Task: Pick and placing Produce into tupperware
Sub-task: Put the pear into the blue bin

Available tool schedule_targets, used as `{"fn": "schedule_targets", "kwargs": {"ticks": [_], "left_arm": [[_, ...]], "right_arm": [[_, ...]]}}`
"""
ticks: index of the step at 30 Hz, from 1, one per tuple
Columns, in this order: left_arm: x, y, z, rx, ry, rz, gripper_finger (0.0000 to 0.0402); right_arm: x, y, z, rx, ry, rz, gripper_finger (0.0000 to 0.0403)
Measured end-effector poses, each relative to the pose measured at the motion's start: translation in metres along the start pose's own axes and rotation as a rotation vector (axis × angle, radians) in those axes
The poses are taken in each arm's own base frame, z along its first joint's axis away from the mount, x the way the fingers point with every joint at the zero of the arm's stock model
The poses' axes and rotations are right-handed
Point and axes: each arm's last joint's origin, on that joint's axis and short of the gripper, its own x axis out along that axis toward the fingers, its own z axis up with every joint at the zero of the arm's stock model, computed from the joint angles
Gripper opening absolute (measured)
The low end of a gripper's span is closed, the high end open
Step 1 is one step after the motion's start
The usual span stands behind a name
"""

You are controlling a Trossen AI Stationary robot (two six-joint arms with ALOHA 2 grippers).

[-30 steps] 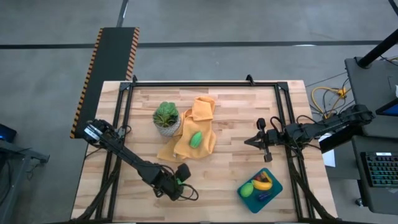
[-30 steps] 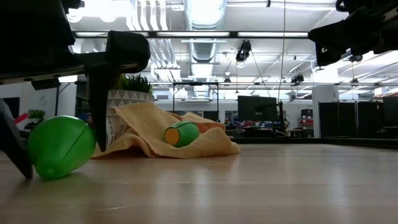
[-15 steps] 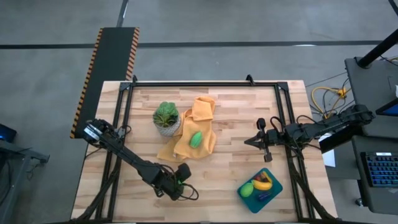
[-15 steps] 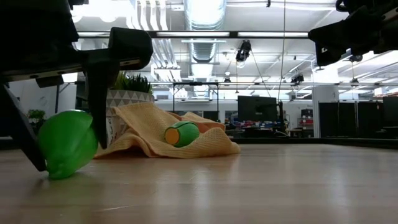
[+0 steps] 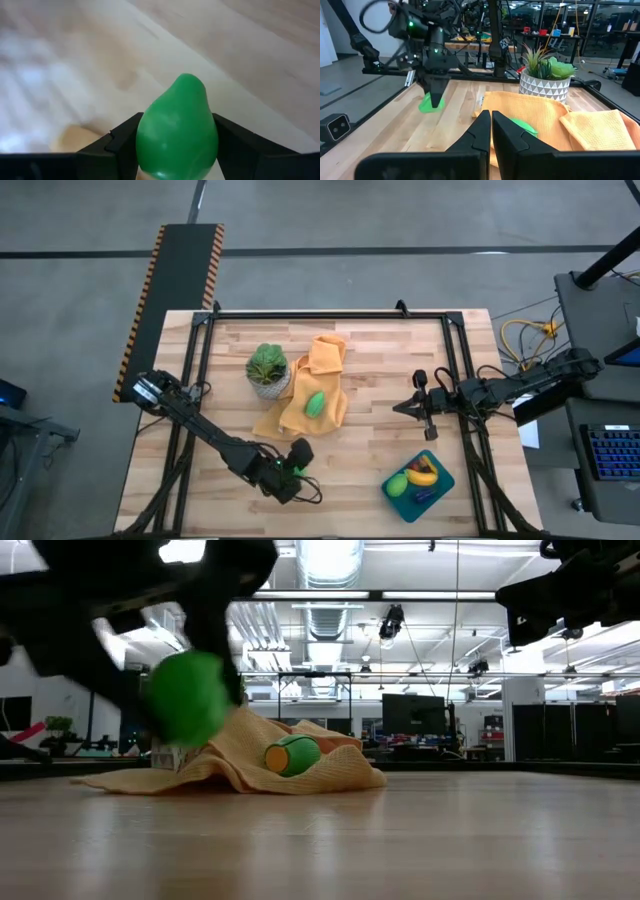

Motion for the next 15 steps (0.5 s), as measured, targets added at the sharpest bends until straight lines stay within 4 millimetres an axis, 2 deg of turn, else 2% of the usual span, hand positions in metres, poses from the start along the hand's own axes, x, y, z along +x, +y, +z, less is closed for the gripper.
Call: {"fn": "schedule_targets", "kwargs": {"ticks": [3, 7, 15], "left_arm": [[-0.001, 0.008, 0.006, -0.039, -0.04, 0.076, 0.0194], [-0.002, 0.023, 0.02, -0.13, -0.19, 0.193, 0.0195], [-0.01, 0.055, 0.036, -0.183, -0.452, 0.379, 0.0195]], "right_arm": [[0.0, 0.0, 0.0, 0.0, 0.0, 0.0, 0.0009], [0.0, 0.0, 0.0, 0.0, 0.0, 0.0, 0.0009], [0.0, 0.0, 0.0, 0.0, 0.0, 0.0, 0.0009]]}}
